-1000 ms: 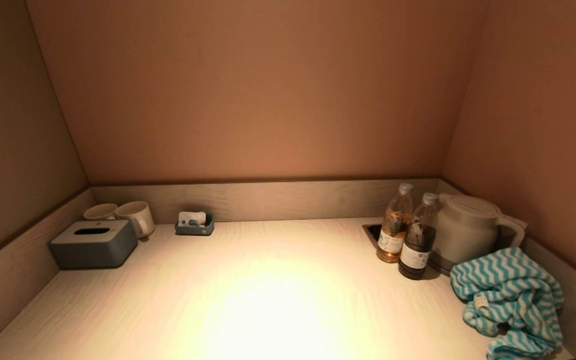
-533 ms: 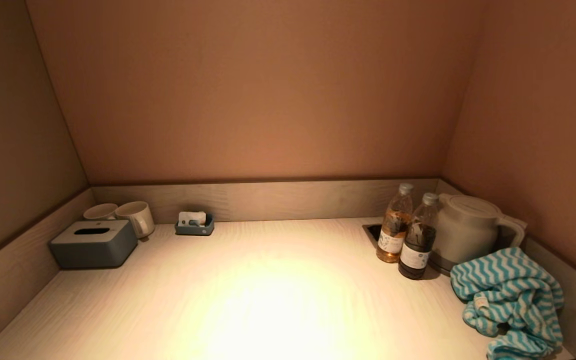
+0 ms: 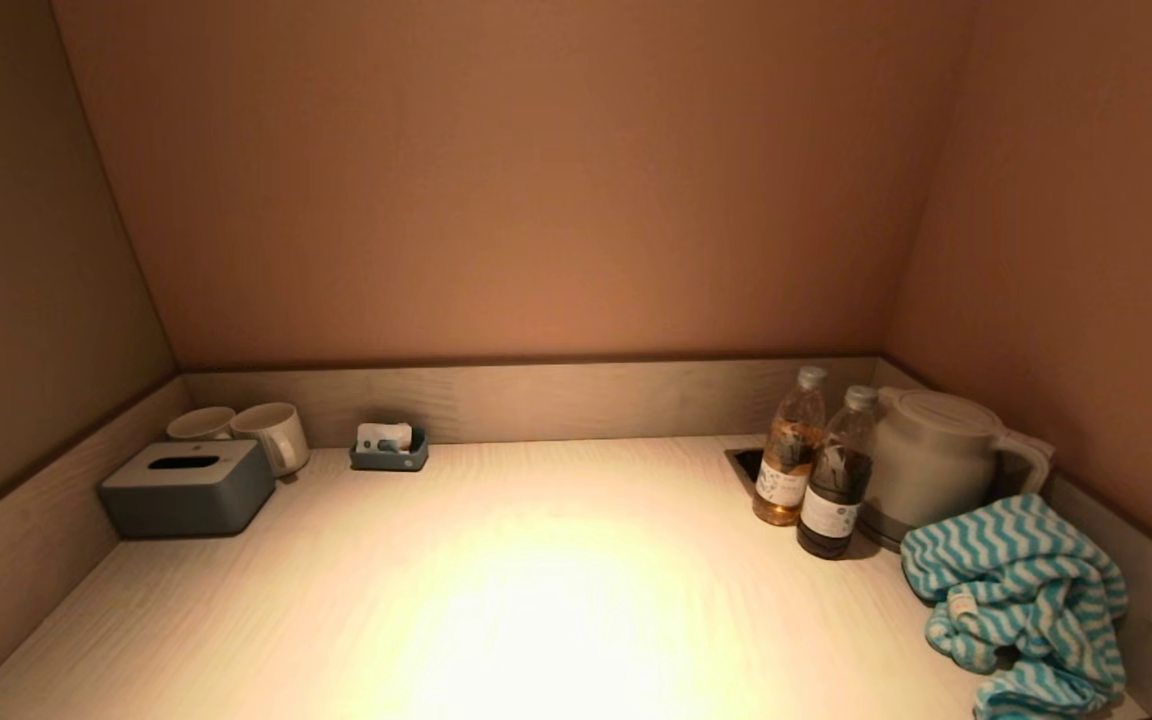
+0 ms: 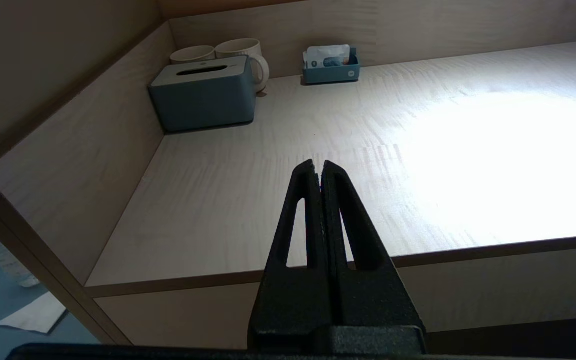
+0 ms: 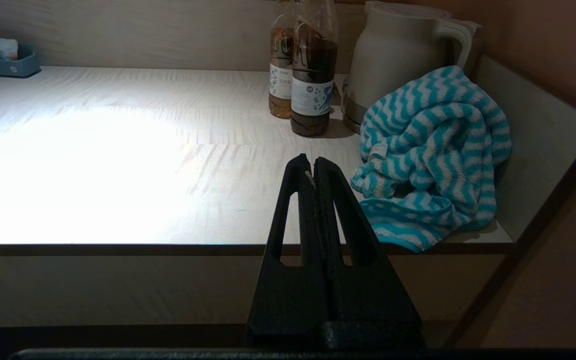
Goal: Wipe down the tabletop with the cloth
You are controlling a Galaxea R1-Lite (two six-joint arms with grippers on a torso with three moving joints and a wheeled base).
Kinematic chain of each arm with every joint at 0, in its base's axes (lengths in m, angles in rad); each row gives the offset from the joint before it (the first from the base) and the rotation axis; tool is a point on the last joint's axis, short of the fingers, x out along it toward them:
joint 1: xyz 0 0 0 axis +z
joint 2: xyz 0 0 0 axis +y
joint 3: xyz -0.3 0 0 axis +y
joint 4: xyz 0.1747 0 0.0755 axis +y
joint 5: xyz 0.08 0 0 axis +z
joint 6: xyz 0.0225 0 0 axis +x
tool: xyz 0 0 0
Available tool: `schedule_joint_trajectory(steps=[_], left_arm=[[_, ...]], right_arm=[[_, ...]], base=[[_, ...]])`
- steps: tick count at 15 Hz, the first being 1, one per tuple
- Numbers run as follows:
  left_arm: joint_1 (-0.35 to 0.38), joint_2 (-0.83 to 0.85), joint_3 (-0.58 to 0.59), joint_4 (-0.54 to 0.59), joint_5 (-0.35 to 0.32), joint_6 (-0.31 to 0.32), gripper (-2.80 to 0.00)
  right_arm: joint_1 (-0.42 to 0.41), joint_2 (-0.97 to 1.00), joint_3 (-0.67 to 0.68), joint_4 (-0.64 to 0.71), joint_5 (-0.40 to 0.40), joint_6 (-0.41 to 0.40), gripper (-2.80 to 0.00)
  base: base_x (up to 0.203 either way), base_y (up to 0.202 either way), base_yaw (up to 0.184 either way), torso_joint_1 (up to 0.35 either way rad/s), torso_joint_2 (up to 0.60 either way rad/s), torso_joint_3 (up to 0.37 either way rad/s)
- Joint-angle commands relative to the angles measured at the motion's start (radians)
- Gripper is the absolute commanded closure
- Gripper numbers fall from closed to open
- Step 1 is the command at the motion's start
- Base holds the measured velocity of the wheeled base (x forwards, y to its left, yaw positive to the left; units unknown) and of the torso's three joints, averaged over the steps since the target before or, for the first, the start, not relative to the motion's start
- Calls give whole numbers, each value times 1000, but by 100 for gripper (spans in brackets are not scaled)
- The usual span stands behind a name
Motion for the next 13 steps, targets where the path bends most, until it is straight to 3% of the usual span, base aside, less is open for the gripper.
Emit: schedule_joint_trajectory(steps=[1, 13], left_arm=[[0, 0, 0, 0, 0, 0, 0], [0, 0, 0, 0, 0, 0, 0]], right_arm=[[0, 0, 1, 1, 0, -1, 0], [0, 0, -1, 0, -1, 21, 0]], base=[[0, 0, 0, 0, 0, 0], [0, 0, 0, 0, 0, 0]])
